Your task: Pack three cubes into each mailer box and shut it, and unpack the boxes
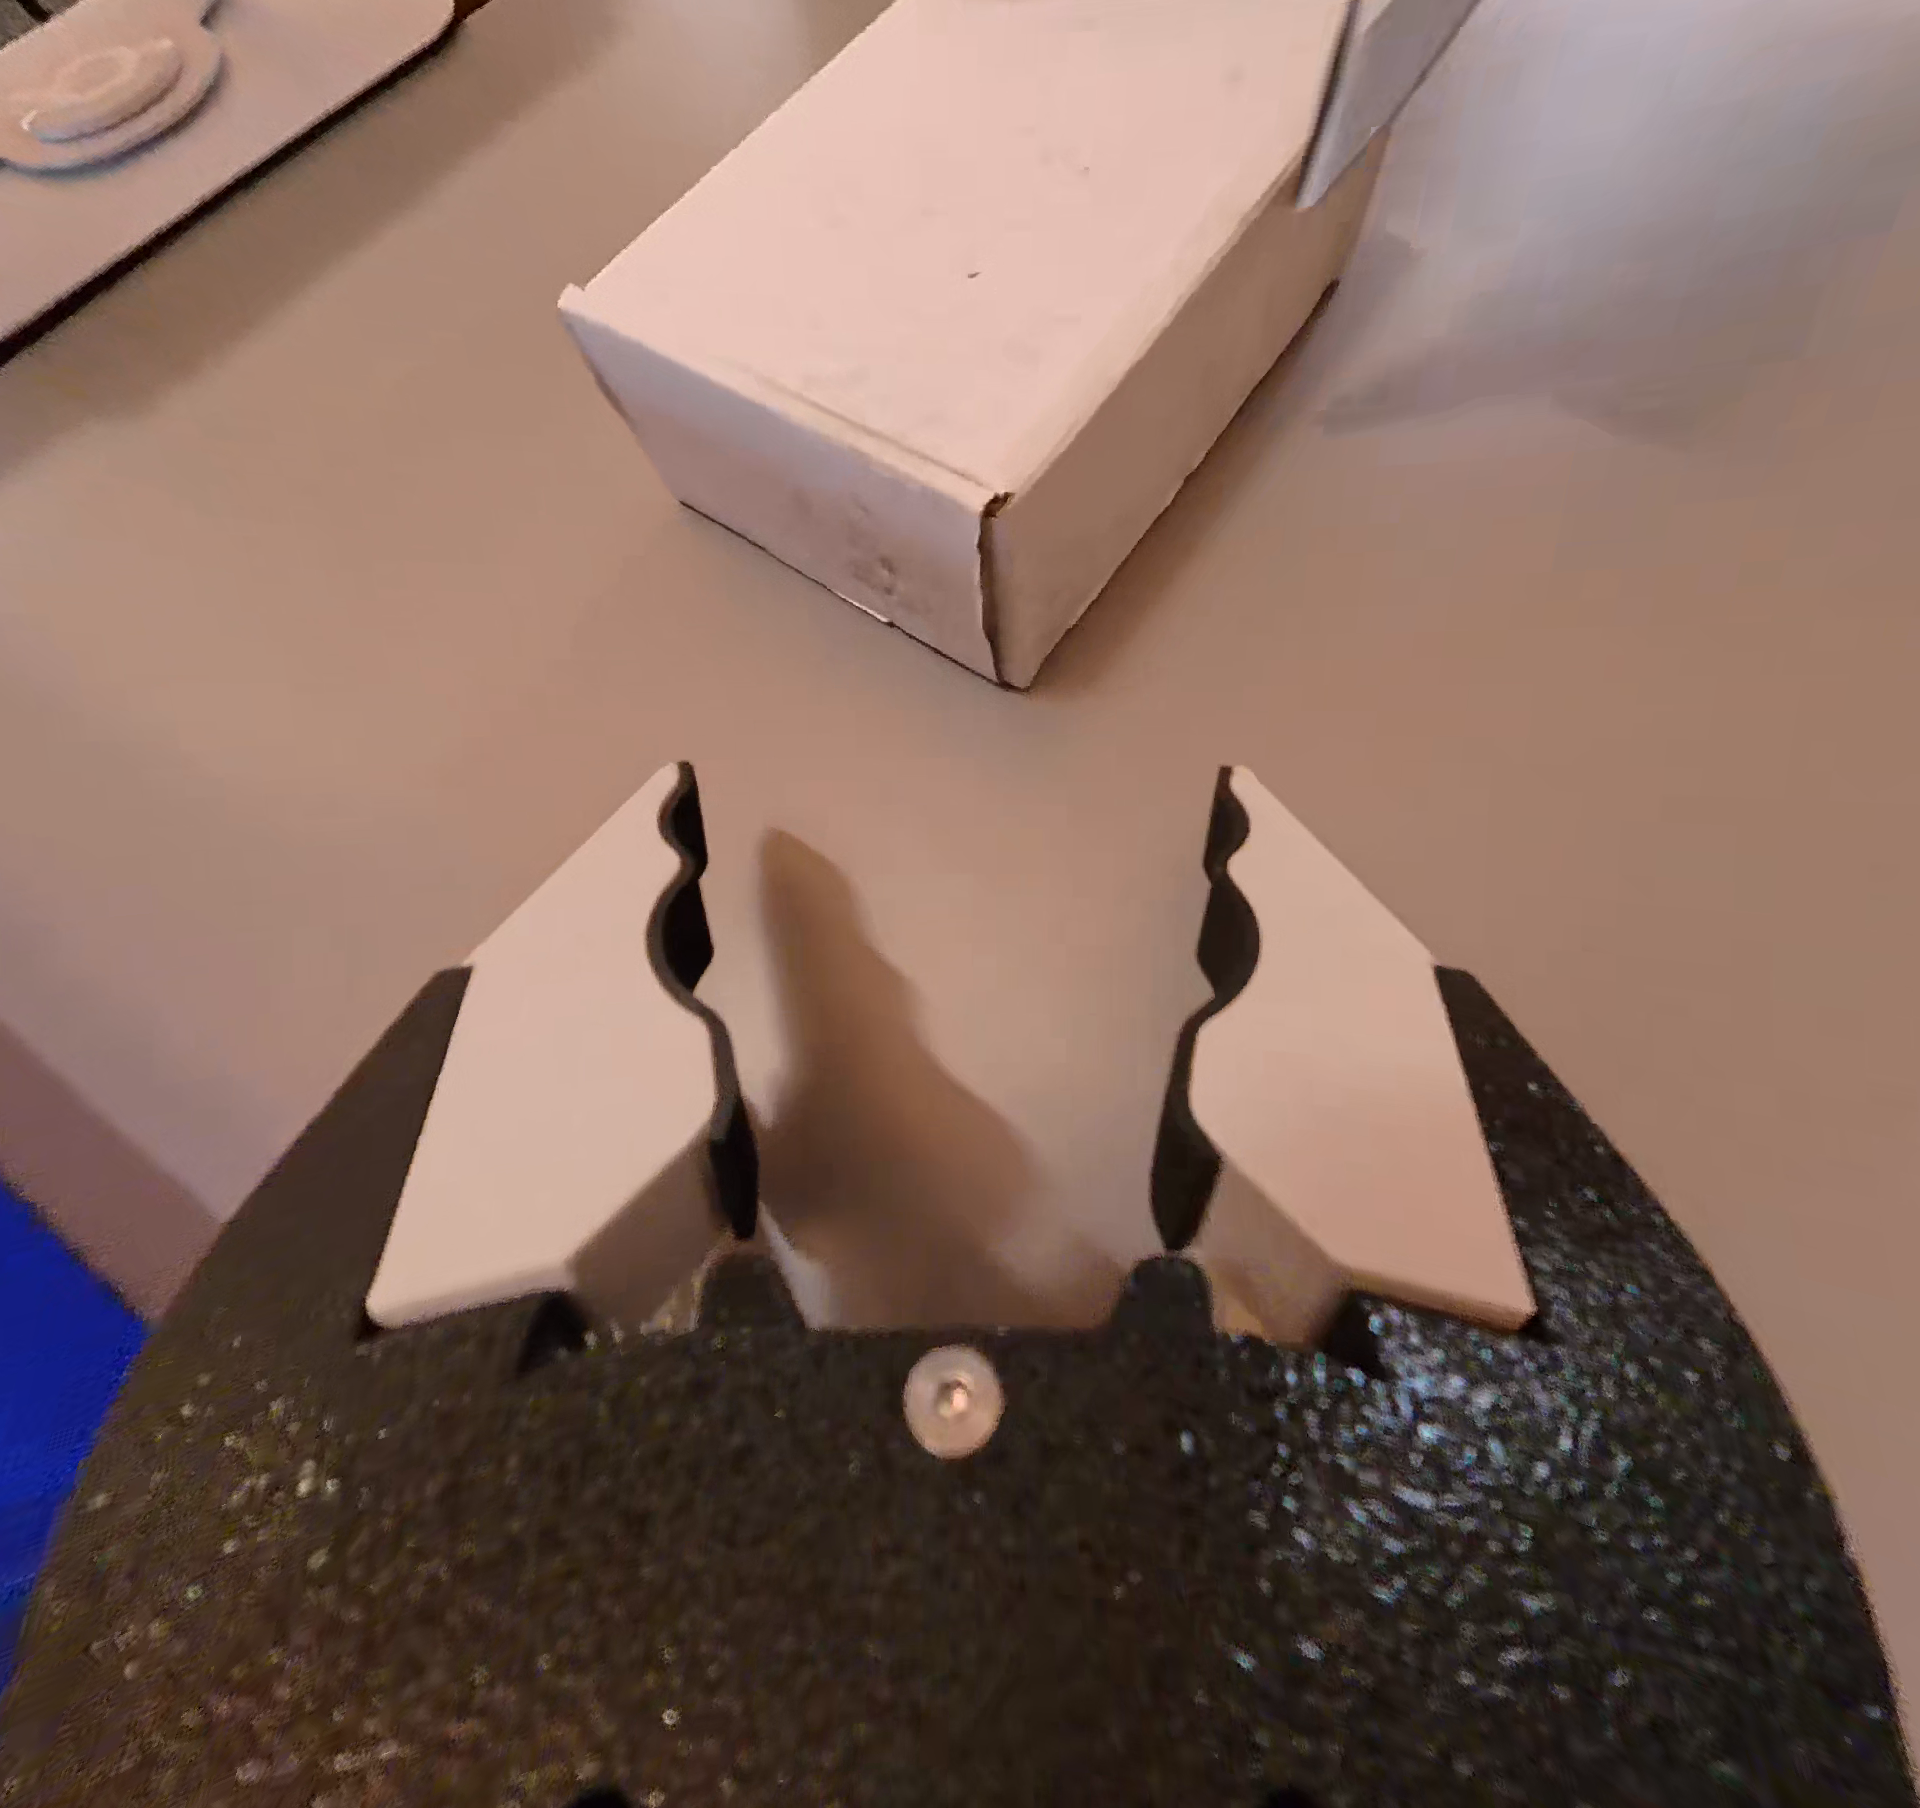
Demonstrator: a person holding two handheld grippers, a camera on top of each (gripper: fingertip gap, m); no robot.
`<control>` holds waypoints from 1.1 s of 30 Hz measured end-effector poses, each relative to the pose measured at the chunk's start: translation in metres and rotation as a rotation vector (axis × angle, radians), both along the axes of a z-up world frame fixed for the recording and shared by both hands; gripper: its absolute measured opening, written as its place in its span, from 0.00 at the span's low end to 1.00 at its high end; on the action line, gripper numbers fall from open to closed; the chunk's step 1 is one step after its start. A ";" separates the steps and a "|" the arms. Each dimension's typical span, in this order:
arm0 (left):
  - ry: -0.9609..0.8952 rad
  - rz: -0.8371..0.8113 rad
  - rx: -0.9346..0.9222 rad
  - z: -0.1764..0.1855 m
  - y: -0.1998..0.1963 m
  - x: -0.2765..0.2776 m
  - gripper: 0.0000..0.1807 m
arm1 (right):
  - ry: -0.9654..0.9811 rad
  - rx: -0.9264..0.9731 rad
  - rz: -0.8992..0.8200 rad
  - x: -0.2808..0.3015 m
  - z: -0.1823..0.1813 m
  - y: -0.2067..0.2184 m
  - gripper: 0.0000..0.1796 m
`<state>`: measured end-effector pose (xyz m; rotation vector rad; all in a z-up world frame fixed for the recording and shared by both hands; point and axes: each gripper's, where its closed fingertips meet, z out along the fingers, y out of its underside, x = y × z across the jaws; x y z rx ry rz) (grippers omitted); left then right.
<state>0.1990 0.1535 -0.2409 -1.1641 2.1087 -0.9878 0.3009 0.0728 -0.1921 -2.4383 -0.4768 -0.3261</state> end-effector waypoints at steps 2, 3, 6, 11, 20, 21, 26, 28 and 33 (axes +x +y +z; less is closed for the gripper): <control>0.014 -0.016 -0.047 0.002 -0.007 -0.005 0.54 | 0.024 -0.078 0.036 -0.001 -0.007 0.014 0.66; 0.020 -0.029 -0.066 0.002 -0.010 -0.008 0.54 | 0.039 -0.111 0.055 -0.003 -0.011 0.020 0.67; 0.031 -0.055 -0.102 0.004 -0.015 -0.012 0.55 | 0.071 -0.215 0.091 -0.009 -0.024 0.027 0.68; 0.072 -0.074 -0.147 0.002 -0.019 -0.015 0.56 | 0.089 -0.320 0.118 -0.014 -0.041 0.024 0.66; 0.033 -0.070 -0.191 0.010 -0.018 -0.017 0.55 | 0.021 -0.433 0.199 -0.008 -0.048 0.016 0.67; 0.032 -0.068 -0.197 0.011 -0.017 -0.018 0.55 | 0.004 -0.456 0.211 -0.009 -0.047 0.012 0.67; 0.034 -0.057 -0.203 0.011 -0.016 -0.023 0.55 | -0.130 -0.424 0.203 0.007 -0.008 0.000 0.67; 0.033 -0.060 -0.192 0.010 -0.016 -0.024 0.55 | -0.162 -0.381 0.161 0.021 0.026 -0.013 0.67; 0.044 -0.074 -0.142 0.005 -0.019 -0.026 0.55 | -0.266 -0.318 0.005 0.085 0.106 -0.074 0.67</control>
